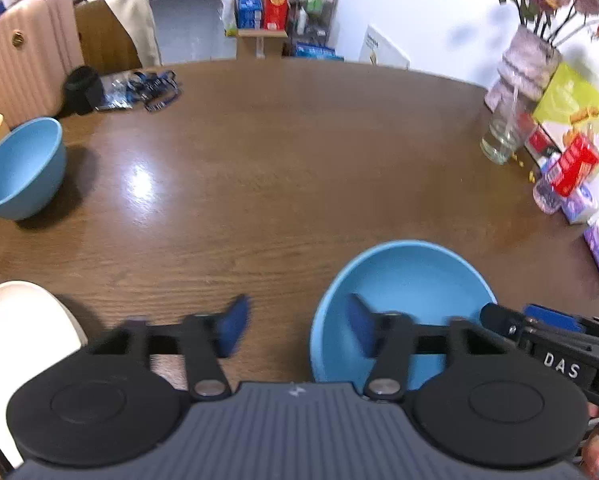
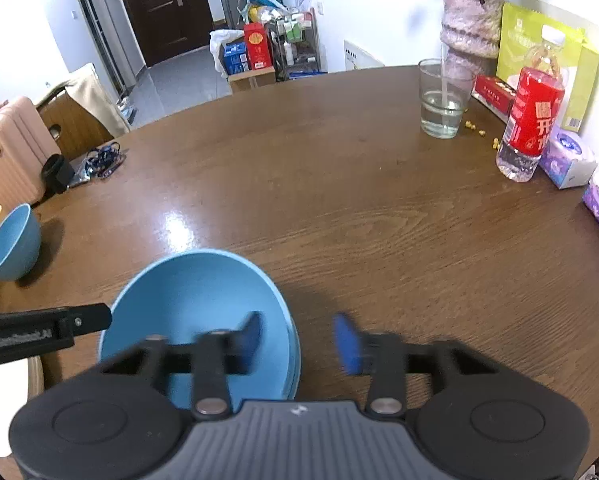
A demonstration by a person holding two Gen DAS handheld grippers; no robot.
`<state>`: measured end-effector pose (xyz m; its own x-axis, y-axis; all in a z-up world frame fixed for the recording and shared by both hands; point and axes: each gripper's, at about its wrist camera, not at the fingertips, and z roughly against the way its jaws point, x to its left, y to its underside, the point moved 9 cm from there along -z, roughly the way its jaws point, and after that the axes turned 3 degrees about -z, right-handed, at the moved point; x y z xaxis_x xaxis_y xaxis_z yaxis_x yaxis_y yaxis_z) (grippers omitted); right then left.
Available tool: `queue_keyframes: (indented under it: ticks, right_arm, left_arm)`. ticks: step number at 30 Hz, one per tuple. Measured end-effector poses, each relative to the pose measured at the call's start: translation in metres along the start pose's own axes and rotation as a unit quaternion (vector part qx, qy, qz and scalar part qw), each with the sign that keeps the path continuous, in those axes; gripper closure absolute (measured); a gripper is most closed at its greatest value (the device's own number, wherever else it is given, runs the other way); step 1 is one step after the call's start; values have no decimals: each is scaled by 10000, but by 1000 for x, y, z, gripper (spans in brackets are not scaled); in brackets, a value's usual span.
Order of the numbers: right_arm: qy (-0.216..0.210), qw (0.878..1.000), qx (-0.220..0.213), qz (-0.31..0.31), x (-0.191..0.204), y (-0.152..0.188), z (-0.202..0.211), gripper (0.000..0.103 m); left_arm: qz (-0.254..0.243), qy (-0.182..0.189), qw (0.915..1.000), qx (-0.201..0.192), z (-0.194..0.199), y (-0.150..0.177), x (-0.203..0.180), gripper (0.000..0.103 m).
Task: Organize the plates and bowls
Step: 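Open both grippers and release the nested blue bowls, then move both tools to the blue bowl beside the yellow mug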
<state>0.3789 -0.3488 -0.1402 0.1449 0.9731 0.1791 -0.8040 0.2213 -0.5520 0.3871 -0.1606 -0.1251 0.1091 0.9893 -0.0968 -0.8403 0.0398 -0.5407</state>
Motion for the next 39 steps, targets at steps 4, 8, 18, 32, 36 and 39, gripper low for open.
queue_keyframes:
  ticks: [4, 8, 18, 32, 36, 39]
  right_arm:
    - [-79, 9999, -82, 26, 6, -4, 8, 6]
    - [-101, 9999, -50, 68, 15, -6, 12, 0]
    - [-206, 9996, -88, 188, 51, -14, 26, 0]
    - [-565, 9967, -104, 565, 137, -17, 38, 0]
    - [-646, 9958, -80, 638, 161, -19, 39, 0]
    - [-728, 9948, -93, 706, 182, -23, 40, 0]
  left_arm:
    - [210, -105, 9996, -141, 13, -6, 17, 0]
    - [449, -231, 9987, -54, 18, -8, 39, 0]
    - [803, -440, 9957, -134, 42, -9, 92, 0]
    - [1179, -805, 9892, -330, 82, -15, 174, 0]
    - [1273, -881, 9873, -362, 90, -18, 194, 0]
    - [1346, -939, 9858, -370, 96, -18, 211, 0]
